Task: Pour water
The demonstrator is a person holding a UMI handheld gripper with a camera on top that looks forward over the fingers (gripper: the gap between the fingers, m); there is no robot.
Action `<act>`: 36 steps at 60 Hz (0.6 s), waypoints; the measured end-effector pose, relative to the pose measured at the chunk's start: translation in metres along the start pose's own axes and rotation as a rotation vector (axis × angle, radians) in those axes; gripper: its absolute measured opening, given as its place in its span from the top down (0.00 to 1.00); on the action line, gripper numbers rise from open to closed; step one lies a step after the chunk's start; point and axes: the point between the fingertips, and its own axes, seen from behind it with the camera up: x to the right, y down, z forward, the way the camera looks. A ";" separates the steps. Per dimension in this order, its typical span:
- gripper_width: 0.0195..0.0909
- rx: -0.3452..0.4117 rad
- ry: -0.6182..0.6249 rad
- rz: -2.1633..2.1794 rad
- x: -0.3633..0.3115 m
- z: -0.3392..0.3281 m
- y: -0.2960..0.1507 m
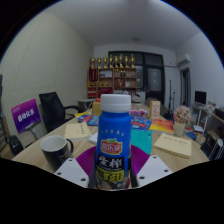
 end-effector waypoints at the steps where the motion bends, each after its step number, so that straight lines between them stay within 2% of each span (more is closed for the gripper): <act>1: 0.60 0.005 -0.002 -0.009 0.000 -0.001 0.000; 6: 0.59 0.031 0.001 -0.021 0.000 -0.001 -0.001; 12: 0.48 0.032 -0.001 -0.012 -0.001 -0.001 -0.002; 15: 0.40 0.001 -0.005 -0.014 -0.002 -0.002 0.001; 18: 0.30 -0.079 -0.022 -0.001 -0.006 -0.006 0.014; 19: 0.24 -0.105 -0.023 0.006 -0.007 -0.008 0.018; 21: 0.19 -0.145 -0.024 0.014 -0.009 -0.015 0.023; 24: 0.13 -0.153 -0.020 0.023 -0.013 -0.027 0.024; 36: 0.11 -0.203 0.092 -0.005 -0.022 -0.102 0.019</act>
